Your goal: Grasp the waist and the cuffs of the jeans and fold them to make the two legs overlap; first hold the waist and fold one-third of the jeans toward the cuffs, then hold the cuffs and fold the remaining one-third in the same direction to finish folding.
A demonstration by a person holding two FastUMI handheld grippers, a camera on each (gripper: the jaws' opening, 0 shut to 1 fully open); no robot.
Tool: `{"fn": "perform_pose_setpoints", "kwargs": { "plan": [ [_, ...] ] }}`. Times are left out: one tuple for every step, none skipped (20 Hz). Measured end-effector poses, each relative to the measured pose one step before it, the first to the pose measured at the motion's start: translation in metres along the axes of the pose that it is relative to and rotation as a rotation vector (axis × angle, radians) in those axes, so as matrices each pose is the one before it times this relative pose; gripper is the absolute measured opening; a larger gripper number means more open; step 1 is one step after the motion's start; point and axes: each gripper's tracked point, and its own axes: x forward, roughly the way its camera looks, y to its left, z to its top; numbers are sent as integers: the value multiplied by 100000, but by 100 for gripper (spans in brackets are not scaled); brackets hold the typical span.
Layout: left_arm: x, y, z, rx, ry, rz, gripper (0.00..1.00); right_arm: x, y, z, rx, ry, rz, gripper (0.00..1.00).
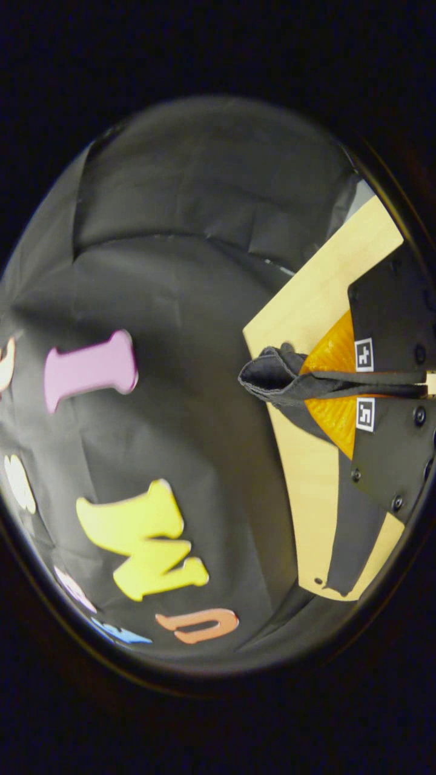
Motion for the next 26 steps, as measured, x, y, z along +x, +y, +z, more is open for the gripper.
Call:
{"fn": "perform_pose_setpoints", "kwargs": {
  "plan": [
    [-53, 709, -177, -390, -75, -179, 90, -1392, 3103, 1810, -2824, -1809, 3189, 1],
    [-120, 855, -69, -486, -175, 336, 90, -416, 3016, 488, -3018, -1244, 3026, 1],
    [-158, 895, -122, -713, -129, 492, 90, -467, 2926, -193, -2992, -284, 2621, 1],
    [-104, 933, -221, -936, -46, 817, 90, -146, 3034, -354, -2190, 321, 3756, 1],
    [-176, 717, -226, -1184, 361, 759, 90, 402, 2799, -518, -1949, 757, 3370, 1],
    [-222, 672, -235, -1340, 496, 497, 90, 357, 2838, -673, -1284, 871, 3369, 0],
    [-245, 703, -231, -980, 213, 552, 90, 628, 2873, -933, -1798, 1118, 2993, 0],
    [-248, 678, -168, -421, 44, 490, 90, 709, 2339, -1004, -1966, 968, 1854, 1],
    [-218, 654, -46, -376, -56, 461, 90, 1007, 2366, -1156, -1617, 1177, 1945, 1],
    [-232, 540, 1, -213, -82, 257, 90, 1083, 2238, -1323, -1257, 1505, 1784, 1],
    [-260, 491, -18, -113, -122, 640, 90, 1145, 1880, -1451, -1410, 1614, 1323, 1],
    [-322, 560, 44, -72, -229, 536, 90, 1329, 1586, -1616, -1548, 2170, 1333, 1],
    [-305, 663, -15, 127, -183, 762, 90, 1488, 1527, -1580, -2080, 2434, 1229, 1],
    [-263, 741, -90, -154, -36, 1342, 90, 1552, 981, -1532, -3394, 2548, 514, 1],
    [-253, 732, -195, -1068, 422, 1267, 90, 1325, 1078, -1870, -2553, 3173, -106, 0],
    [-112, 479, -433, -3152, 1501, 273, 90, 1366, 968, -1430, -1477, 3665, 152, 1],
    [-444, 204, -585, -3732, 2201, -559, 90, 1475, 826, -1501, -1290, 3463, -132, 1],
    [-297, 585, -311, -2388, 1044, 548, 90, 1365, 661, -1431, -2259, 3400, -298, 0],
    [-65, 578, -190, -1115, 258, 879, 90, 1152, 719, -1449, -3389, 2729, 46, 1],
    [-113, 552, -72, -506, -99, 1186, 90, 961, 956, -1447, -3346, 2696, -100, 1],
    [-35, 536, 88, -557, -111, 830, 90, 461, 320, -1062, -2927, 3101, -323, 1],
    [-84, 539, 40, -407, -51, 826, 90, 489, 319, -742, -3189, 1328, -900, 1],
    [-92, 459, -10, -275, 42, 778, 90, 866, 475, -311, -2997, 404, -794, 1],
    [-143, 402, 27, -255, -89, 518, 90, -10, 458, -97, -2355, 574, -922, 2],
    [-42, 411, -93, -266, 174, 432, 90, 422, 651, -405, -1070, -49, -353, 7],
    [-29, 231, -68, -234, 55, 75, 90, -51, 394, 31, 146, -41, 1009, 4]
  ]
}}
